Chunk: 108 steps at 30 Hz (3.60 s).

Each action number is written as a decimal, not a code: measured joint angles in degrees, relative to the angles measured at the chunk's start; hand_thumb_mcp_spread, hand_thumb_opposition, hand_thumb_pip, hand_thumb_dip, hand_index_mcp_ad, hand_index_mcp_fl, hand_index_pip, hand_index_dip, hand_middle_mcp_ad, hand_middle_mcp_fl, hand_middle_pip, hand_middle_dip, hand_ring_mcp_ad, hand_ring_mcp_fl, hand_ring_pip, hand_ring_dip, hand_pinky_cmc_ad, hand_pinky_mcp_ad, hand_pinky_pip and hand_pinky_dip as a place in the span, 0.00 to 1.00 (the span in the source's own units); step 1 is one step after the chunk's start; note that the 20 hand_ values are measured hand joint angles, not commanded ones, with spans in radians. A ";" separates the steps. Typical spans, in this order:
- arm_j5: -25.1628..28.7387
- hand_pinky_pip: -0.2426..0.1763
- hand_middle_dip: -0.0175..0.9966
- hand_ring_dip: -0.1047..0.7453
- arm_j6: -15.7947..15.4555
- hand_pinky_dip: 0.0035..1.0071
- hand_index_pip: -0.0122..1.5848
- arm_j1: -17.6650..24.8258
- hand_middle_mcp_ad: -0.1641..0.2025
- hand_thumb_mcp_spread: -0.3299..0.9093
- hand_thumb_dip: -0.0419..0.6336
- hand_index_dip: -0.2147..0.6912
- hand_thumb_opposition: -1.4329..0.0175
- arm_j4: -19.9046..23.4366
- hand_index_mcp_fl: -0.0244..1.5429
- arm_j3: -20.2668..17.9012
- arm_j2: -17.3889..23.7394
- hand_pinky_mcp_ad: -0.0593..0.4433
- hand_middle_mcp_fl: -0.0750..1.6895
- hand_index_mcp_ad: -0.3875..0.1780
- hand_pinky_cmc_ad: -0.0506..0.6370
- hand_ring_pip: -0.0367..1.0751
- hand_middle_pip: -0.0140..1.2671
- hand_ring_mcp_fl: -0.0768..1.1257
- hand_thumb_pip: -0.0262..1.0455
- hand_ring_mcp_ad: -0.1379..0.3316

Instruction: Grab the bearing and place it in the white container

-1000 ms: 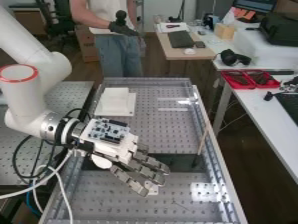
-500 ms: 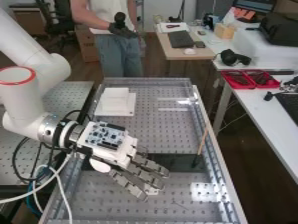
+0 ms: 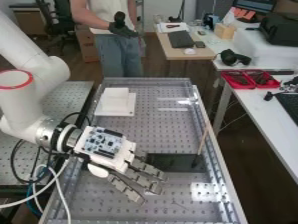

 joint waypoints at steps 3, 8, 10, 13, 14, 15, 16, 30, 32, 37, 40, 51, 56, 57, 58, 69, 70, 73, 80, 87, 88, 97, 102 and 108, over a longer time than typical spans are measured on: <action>-0.08 0.36 0.15 0.15 0.69 0.17 0.93 -0.06 0.70 0.59 0.41 0.46 0.41 0.79 0.10 -0.32 0.05 0.72 0.04 0.57 0.66 0.11 0.11 0.06 0.55 0.64; 0.24 0.36 0.15 0.15 0.36 0.17 0.93 0.21 0.70 0.59 0.41 0.46 0.41 1.44 0.10 -0.64 0.05 0.72 0.04 0.57 0.66 0.11 0.11 0.06 0.55 0.64; 0.37 0.36 0.15 0.15 -0.24 0.17 0.93 0.34 0.70 0.59 0.41 0.46 0.41 1.55 0.10 -0.64 0.02 0.72 0.04 0.58 0.66 0.11 0.11 0.06 0.55 0.64; 0.50 0.36 0.15 0.15 -0.84 0.17 0.93 0.49 0.70 0.59 0.41 0.46 0.41 1.51 0.10 -0.60 -0.12 0.72 0.04 0.57 0.66 0.11 0.11 0.06 0.55 0.64; 0.53 0.36 0.15 0.15 -1.00 0.17 0.93 0.53 0.70 0.59 0.41 0.46 0.41 1.49 0.10 -0.59 -0.15 0.72 0.04 0.58 0.66 0.11 0.11 0.06 0.55 0.64; 0.56 0.36 0.15 0.15 -1.14 0.17 0.93 0.56 0.70 0.59 0.41 0.46 0.41 1.46 0.11 -0.58 -0.18 0.72 0.04 0.58 0.66 0.11 0.11 0.06 0.55 0.64; 0.60 0.36 0.15 0.15 -1.28 0.17 0.93 0.60 0.70 0.59 0.41 0.46 0.41 1.41 0.12 -0.56 -0.22 0.72 0.04 0.58 0.66 0.11 0.11 0.06 0.55 0.64; 0.88 0.36 0.15 0.15 -1.78 0.17 0.93 0.82 0.70 0.59 0.41 0.46 0.41 0.86 0.14 -0.24 -0.79 0.72 0.04 0.57 0.66 0.11 0.11 0.06 0.55 0.64; 0.96 0.36 0.15 0.15 -1.80 0.17 0.93 0.88 0.70 0.59 0.41 0.46 0.41 0.92 0.14 -0.26 -0.85 0.72 0.04 0.57 0.66 0.11 0.11 0.06 0.55 0.64; 1.21 0.36 0.15 0.15 -2.30 0.17 0.92 0.97 0.70 0.59 0.41 0.46 0.41 1.29 0.16 -0.38 -0.90 0.73 0.04 0.58 0.66 0.11 0.11 0.06 0.55 0.64; 1.22 0.36 0.15 0.15 -2.49 0.17 0.92 0.98 0.70 0.60 0.41 0.45 0.41 1.53 0.18 -0.42 -0.91 0.73 0.04 0.58 0.67 0.11 0.11 0.06 0.55 0.64; 1.00 0.36 0.15 0.15 -2.91 0.17 0.91 1.09 0.70 0.60 0.41 0.46 0.41 1.57 0.19 -0.26 -1.01 0.72 0.04 0.57 0.66 0.11 0.11 0.06 0.53 0.60; 0.92 0.36 0.15 0.15 -3.14 0.17 0.90 1.17 0.67 0.60 0.41 0.45 0.41 1.90 0.19 -0.31 -1.09 0.73 0.04 0.58 0.67 0.11 0.11 0.06 0.53 0.60; 0.91 0.36 0.15 0.15 -3.27 0.17 0.90 1.20 0.67 0.60 0.41 0.45 0.41 1.98 0.20 -0.29 -1.09 0.73 0.04 0.58 0.66 0.11 0.11 0.06 0.53 0.60; 0.90 0.36 0.15 0.15 -3.46 0.17 0.90 1.22 0.67 0.60 0.41 0.45 0.41 2.00 0.20 -0.26 -1.10 0.73 0.04 0.58 0.67 0.11 0.11 0.06 0.53 0.60; 0.43 0.36 0.15 0.15 -4.17 0.17 0.89 1.14 0.67 0.61 0.41 0.45 0.41 0.92 0.22 0.46 -1.17 0.72 0.07 0.58 0.67 0.11 0.11 0.06 0.53 0.59; 0.43 0.36 0.15 0.15 -4.18 0.17 0.88 1.14 0.67 0.61 0.44 0.45 0.41 0.88 0.22 0.45 -1.17 0.72 0.07 0.58 0.67 0.11 0.11 0.06 0.54 0.58; 0.43 0.36 0.15 0.15 -4.14 0.17 0.88 1.14 0.66 0.62 0.43 0.46 0.41 0.80 0.22 0.48 -1.16 0.72 0.07 0.58 0.67 0.11 0.11 0.06 0.54 0.57; 0.32 0.36 0.15 0.15 -4.07 0.17 0.88 1.08 0.67 0.61 0.43 0.46 0.41 0.37 0.17 0.51 -1.07 0.72 0.07 0.56 0.67 0.11 0.11 0.06 0.58 0.57; 0.10 0.36 0.15 0.15 -4.16 0.17 0.88 1.10 0.67 0.59 0.43 0.46 0.41 0.33 0.10 0.47 -0.76 0.72 0.07 0.56 0.67 0.11 0.11 0.06 0.61 0.57; 0.10 0.36 0.15 0.15 -4.16 0.17 0.88 1.11 0.67 0.58 0.44 0.46 0.41 0.35 0.08 0.46 -0.73 0.72 0.07 0.56 0.67 0.11 0.11 0.06 0.62 0.58; -0.11 0.36 0.15 0.15 -4.23 0.18 0.88 1.15 0.67 0.56 0.43 0.46 0.42 -0.14 0.06 0.31 -0.63 0.72 0.07 0.56 0.66 0.10 0.11 0.06 0.62 0.57; -0.28 0.36 0.15 0.15 -5.03 0.19 0.88 1.24 0.68 0.56 0.43 0.46 0.42 0.00 0.05 -0.37 0.13 0.72 0.07 0.56 0.66 0.10 0.11 0.06 0.62 0.57; -0.28 0.36 0.15 0.15 -5.31 0.19 0.88 1.18 0.68 0.54 0.43 0.46 0.42 -0.53 0.04 -0.57 0.45 0.72 0.07 0.56 0.66 0.10 0.11 0.06 0.63 0.57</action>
